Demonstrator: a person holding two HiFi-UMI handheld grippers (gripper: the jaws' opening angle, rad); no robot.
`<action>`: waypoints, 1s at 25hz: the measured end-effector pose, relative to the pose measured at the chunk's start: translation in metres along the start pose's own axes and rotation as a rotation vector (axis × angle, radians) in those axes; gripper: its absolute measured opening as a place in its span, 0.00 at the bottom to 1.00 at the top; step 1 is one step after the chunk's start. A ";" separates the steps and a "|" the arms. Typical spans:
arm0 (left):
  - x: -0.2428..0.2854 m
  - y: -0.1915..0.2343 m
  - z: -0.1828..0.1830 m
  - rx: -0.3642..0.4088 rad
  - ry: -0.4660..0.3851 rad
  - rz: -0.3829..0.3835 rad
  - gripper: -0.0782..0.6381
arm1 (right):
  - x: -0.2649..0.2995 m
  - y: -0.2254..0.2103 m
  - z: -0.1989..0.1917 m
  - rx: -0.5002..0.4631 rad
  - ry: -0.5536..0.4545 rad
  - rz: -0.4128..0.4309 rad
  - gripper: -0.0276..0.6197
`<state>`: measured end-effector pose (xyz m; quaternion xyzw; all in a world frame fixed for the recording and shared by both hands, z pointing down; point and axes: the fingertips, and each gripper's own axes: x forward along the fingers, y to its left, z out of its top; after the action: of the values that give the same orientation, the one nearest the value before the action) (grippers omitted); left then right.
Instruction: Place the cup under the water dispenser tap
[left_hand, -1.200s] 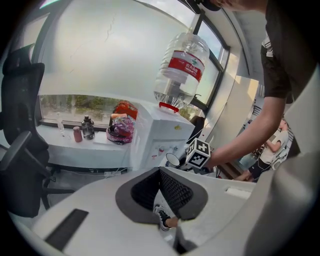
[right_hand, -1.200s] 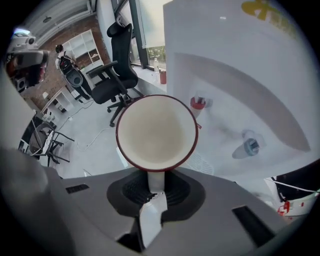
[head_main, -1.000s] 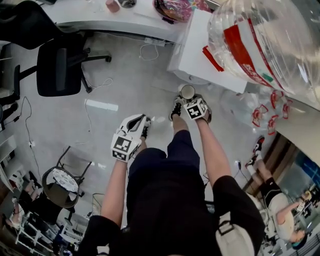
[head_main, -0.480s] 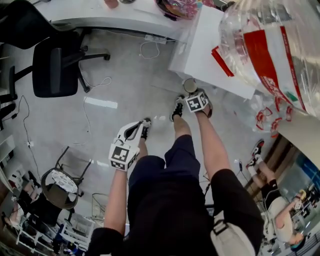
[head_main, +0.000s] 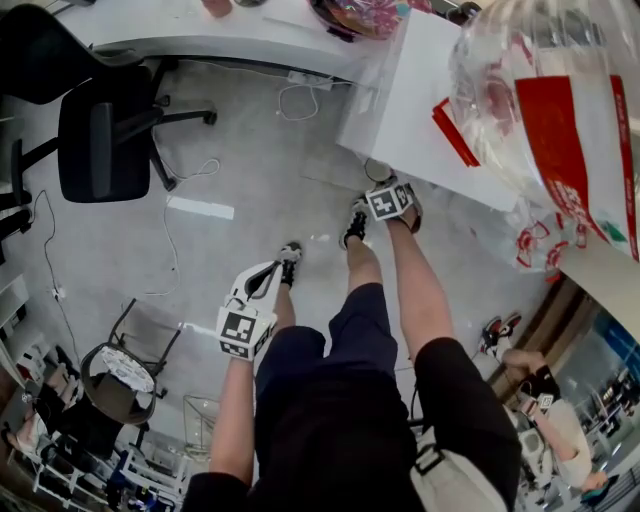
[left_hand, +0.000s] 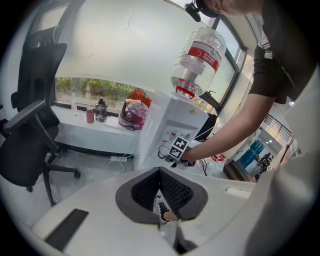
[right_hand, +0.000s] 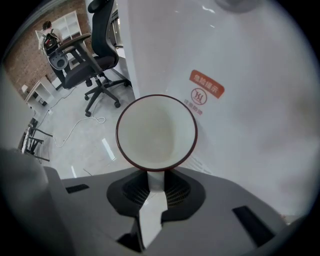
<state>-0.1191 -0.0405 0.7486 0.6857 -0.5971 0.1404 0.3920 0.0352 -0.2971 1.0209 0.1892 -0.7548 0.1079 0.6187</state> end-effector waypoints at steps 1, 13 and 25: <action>0.002 -0.001 -0.001 0.001 -0.002 -0.003 0.10 | 0.001 -0.002 0.002 0.002 -0.010 -0.004 0.10; 0.006 -0.007 -0.005 -0.003 0.012 -0.023 0.10 | 0.000 -0.007 0.011 -0.007 -0.009 -0.019 0.12; 0.001 -0.013 0.008 0.021 -0.007 -0.045 0.10 | -0.025 -0.013 -0.001 0.004 0.007 -0.064 0.29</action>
<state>-0.1093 -0.0476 0.7393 0.7037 -0.5813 0.1352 0.3856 0.0459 -0.3050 0.9953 0.2139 -0.7460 0.0902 0.6242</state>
